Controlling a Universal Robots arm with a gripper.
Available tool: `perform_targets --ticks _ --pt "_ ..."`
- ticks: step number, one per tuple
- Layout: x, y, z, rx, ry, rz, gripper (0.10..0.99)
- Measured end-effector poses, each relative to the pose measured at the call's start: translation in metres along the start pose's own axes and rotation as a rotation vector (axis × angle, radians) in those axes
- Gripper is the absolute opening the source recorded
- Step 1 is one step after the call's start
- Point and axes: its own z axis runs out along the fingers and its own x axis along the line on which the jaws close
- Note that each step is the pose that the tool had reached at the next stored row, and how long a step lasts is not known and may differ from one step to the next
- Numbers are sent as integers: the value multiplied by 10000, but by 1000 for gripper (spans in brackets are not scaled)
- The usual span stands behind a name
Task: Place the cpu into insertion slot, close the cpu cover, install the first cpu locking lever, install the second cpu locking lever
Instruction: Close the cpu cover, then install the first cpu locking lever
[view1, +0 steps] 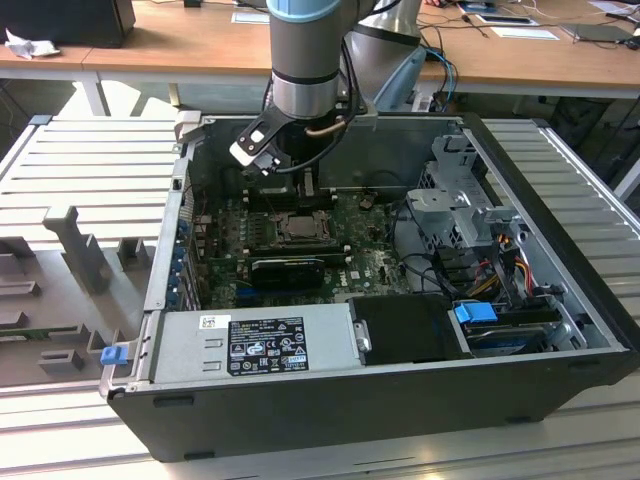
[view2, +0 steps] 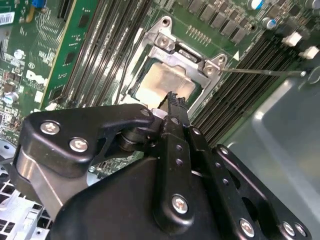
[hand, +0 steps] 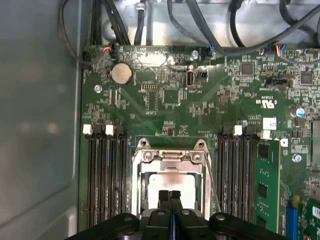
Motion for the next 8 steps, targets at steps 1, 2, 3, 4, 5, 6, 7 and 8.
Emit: perform_targets --ticks 1,2,3,4,5,6,7,8 --pt "0 -14 -1 0 5 1 106" --pt "0 -27 -1 0 7 1 106" --pt "1 -34 -1 0 8 1 106" --pt "1 -41 -2 1 7 1 106" --pt "0 -41 -2 1 7 0 106" --pt "0 -41 -2 1 7 -2 106" --pt "0 -42 -5 1 7 0 106" --pt "0 -42 -13 2 5 1 106"
